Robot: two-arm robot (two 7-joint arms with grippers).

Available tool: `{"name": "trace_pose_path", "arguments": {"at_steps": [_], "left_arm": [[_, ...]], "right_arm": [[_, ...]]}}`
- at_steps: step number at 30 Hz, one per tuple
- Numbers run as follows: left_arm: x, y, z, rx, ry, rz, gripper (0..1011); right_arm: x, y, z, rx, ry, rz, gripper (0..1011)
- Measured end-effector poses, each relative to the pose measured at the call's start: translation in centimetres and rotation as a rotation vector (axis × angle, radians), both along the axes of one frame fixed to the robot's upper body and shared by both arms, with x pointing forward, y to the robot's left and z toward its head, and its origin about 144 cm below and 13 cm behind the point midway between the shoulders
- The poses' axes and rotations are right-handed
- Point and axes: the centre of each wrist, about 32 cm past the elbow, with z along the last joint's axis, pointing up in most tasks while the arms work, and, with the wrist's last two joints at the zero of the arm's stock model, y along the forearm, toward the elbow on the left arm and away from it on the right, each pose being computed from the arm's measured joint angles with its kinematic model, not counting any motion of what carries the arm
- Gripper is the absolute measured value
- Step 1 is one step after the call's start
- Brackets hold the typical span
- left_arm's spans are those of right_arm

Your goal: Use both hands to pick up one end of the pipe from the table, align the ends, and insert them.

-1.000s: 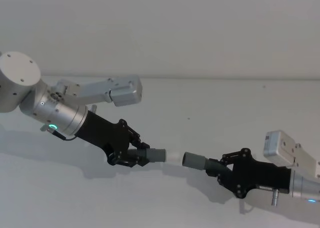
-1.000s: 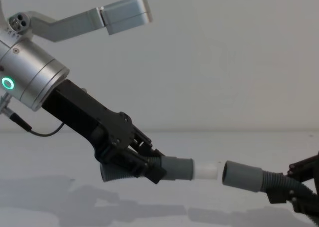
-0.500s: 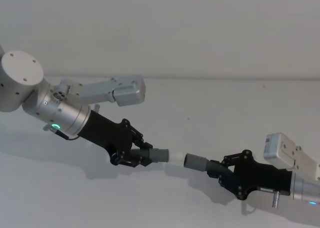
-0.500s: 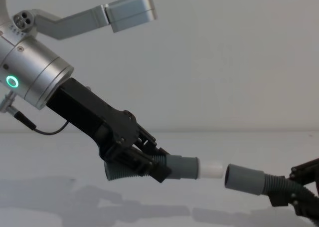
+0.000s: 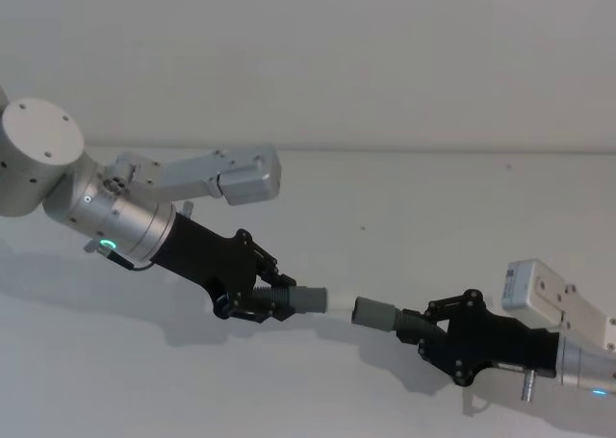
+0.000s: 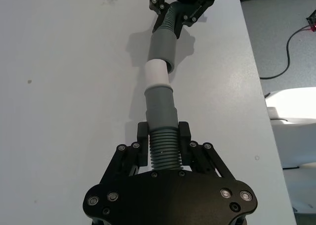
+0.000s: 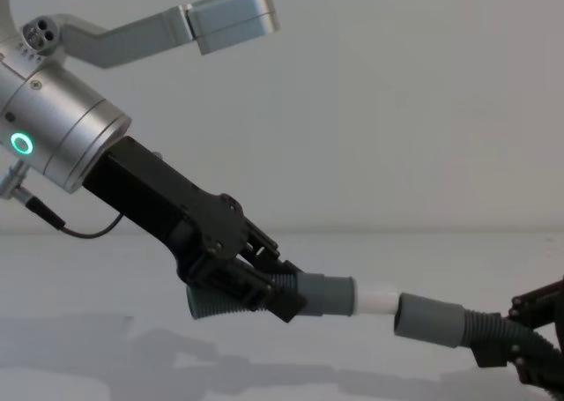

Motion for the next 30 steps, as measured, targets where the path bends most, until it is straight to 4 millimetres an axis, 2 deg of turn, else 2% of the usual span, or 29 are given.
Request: {"name": "trace_pose_path", "arguments": {"at_steps": [30], "left_arm": [[-0.18,-0.35,-0.17,0.002,0.005,0.004,338]], "right_arm": [[-0.10,-0.03,0.99,0.020,0.015,0.008,164]]}}
